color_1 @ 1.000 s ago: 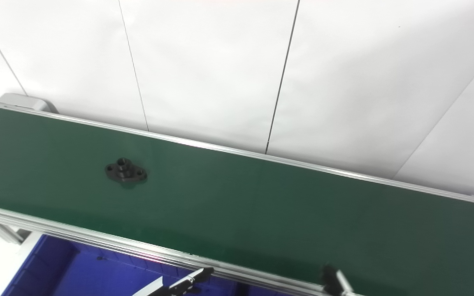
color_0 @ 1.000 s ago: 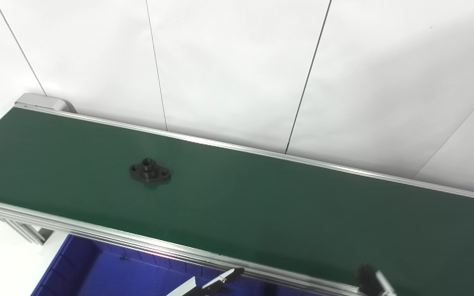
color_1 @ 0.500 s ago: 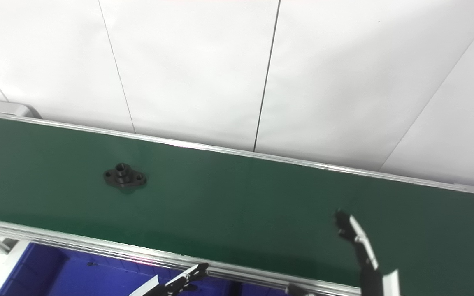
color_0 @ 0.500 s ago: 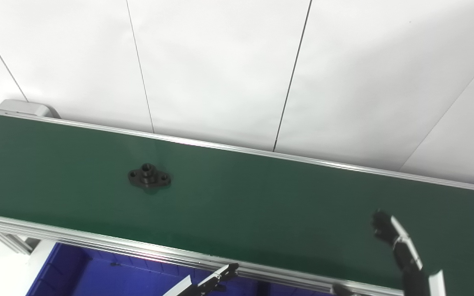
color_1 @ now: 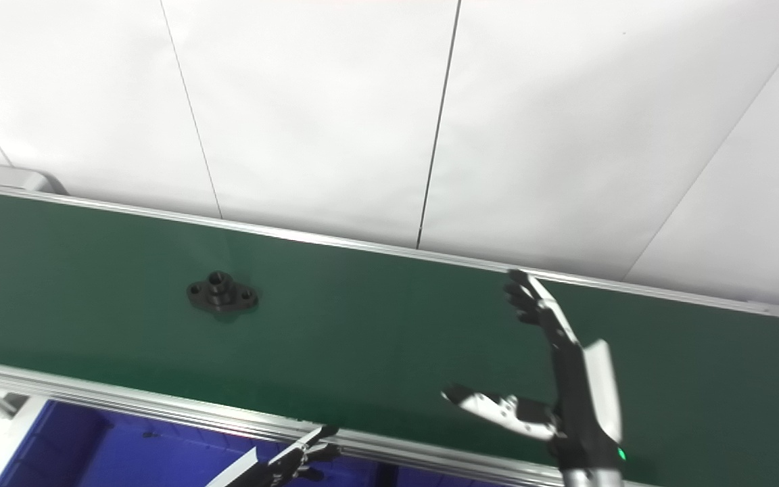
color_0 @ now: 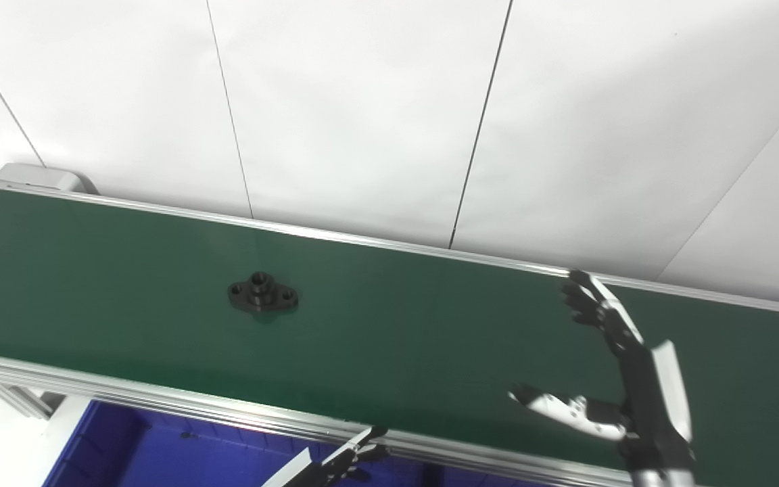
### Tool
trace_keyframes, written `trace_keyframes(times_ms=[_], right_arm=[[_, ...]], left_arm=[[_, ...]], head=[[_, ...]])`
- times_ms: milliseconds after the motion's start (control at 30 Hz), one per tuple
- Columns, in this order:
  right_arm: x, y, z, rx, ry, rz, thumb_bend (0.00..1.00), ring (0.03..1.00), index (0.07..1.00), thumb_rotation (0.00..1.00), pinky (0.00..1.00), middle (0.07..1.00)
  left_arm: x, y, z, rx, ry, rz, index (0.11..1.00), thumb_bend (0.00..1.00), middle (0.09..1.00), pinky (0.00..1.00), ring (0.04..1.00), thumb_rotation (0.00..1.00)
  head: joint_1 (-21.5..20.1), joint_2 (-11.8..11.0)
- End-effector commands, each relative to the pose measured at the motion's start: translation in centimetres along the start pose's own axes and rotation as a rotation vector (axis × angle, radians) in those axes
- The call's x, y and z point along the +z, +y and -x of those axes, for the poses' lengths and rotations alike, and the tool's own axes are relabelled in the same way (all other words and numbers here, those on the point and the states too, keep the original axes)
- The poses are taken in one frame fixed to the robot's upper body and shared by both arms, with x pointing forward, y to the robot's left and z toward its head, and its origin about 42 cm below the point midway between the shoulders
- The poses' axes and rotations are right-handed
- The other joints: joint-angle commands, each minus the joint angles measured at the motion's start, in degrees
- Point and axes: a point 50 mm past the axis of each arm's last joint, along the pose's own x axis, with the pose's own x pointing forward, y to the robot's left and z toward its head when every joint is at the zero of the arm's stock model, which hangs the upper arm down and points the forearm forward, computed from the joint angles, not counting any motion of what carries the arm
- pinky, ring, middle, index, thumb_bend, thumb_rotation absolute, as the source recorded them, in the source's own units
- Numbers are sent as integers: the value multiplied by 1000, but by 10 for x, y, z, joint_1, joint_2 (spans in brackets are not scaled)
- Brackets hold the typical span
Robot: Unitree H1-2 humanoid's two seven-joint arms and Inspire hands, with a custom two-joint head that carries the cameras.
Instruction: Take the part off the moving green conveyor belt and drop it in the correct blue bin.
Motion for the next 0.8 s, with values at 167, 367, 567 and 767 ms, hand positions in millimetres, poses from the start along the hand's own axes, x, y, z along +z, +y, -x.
trace_keyframes(times_ms=[167,367,567,767], right_arm=[[24,9,-46,75,-51,174,860,749,865,366,695,794],[34,18,-74,128,-68,231,877,731,836,364,670,763],[38,33,-104,179,-68,237,877,742,841,381,686,768],[40,49,-125,226,-78,252,880,719,838,386,655,765]], left_arm=[[9,9,-3,-19,-62,-56,999,900,984,859,942,273],[11,8,-3,-20,-68,-61,985,909,972,867,938,248],[15,6,6,8,-72,-72,956,914,977,841,941,280],[19,2,18,26,-75,-70,946,917,960,843,922,290]], head=[[-5,3],[-1,6],[3,11],[6,16]])
